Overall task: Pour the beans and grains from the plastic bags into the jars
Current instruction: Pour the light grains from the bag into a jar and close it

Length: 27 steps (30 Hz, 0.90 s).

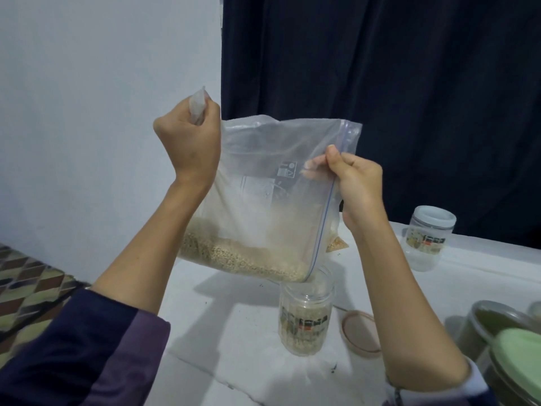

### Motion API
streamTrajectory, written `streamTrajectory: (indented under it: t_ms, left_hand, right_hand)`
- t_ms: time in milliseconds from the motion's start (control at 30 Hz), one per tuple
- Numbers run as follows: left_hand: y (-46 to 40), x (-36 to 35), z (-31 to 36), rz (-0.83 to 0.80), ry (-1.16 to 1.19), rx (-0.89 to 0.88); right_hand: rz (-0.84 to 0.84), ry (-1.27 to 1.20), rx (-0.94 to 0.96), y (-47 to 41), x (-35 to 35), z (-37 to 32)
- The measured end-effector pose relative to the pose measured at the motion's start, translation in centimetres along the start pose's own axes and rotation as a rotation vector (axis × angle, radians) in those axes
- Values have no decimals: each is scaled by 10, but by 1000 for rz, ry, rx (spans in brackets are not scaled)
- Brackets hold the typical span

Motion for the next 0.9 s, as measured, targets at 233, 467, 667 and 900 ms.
streamTrajectory:
  t_ms: [233,467,667,900]
  left_hand:
    - [-2,-1,5,18,2,-17]
    - [-7,5,-2,31,-22,-15]
    - [-18,3,1,35,9,-14]
    - [-25,4,-2,36,13,-21]
  right_hand:
    - [-18,12,-15,0,4,-2]
    - [-4,-25,-7,0,0,-1]
    - [5,-45,-13,1,-9,-4]
    - [29,-101,-23,5,-15,-10]
Point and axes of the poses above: each hand's wrist, its own y-axis away from the middle knuckle, its own x-axis out of the back of the hand, z = x × y, the point moved 5 cm from there along -y, towards the middle knuckle, and after that the axes turned 15 degrees about z, right-handed, at the moved point
